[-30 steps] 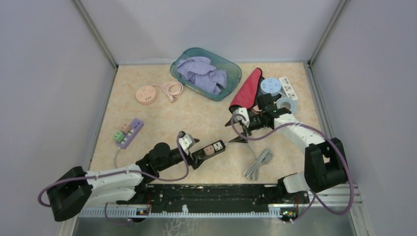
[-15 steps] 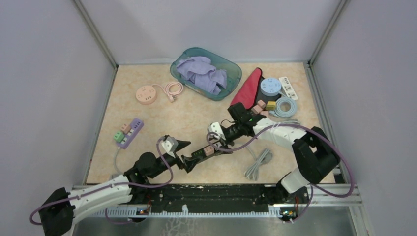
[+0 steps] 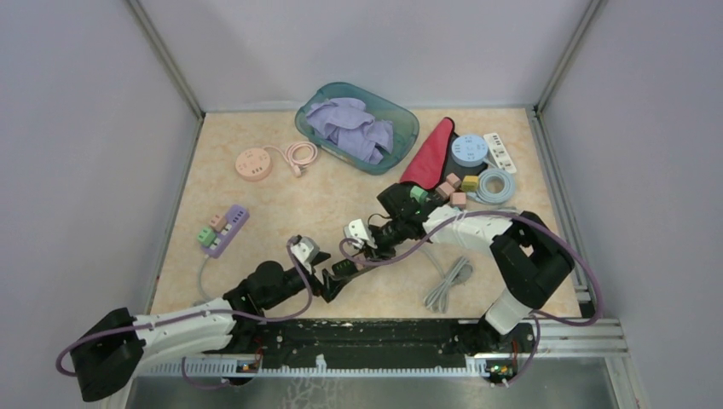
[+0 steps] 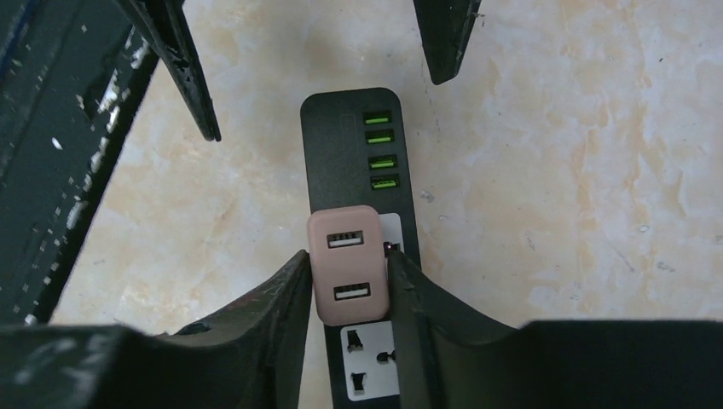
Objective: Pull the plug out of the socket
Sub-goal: Remove the plug from the socket.
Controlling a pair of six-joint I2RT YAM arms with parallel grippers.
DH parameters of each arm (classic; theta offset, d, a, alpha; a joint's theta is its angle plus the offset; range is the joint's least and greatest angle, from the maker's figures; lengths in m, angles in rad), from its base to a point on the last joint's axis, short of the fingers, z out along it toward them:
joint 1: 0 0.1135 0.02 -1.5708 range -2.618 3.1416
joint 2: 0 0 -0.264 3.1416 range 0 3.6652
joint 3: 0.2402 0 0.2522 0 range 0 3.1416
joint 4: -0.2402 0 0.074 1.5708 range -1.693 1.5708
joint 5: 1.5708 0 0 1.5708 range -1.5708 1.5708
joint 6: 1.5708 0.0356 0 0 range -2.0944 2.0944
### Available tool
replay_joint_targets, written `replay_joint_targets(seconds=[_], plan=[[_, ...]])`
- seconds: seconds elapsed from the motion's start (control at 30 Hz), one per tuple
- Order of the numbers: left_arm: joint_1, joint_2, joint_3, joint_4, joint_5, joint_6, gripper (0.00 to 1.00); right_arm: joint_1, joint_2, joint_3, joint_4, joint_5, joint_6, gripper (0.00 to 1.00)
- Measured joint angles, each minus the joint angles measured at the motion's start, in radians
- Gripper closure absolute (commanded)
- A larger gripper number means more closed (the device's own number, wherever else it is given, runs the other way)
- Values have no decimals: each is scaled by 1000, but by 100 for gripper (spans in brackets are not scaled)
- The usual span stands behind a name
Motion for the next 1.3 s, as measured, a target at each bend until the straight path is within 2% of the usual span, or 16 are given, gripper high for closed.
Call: replay_joint_targets(seconds=[0.17,0.27,0.63,0.93,1.03,1.3], plan=[[0,114,0,91,18,21,0,0,2,21,-28,28,-11,87],[0,193,0,163,44,72,0,-1,2,40,-60,47,-34,92],[0,515,36,361,149,322,2,-89,2,59,-226,-13,-209,99],[0,716,161,476,206,380,6,-119,2,71,-325,-48,-322,100],[0,786,172,533,206,393,12,-124,2,71,-340,-54,-340,100],[0,903,200,566,214,398,43,-145,2,71,-359,-69,-360,100]])
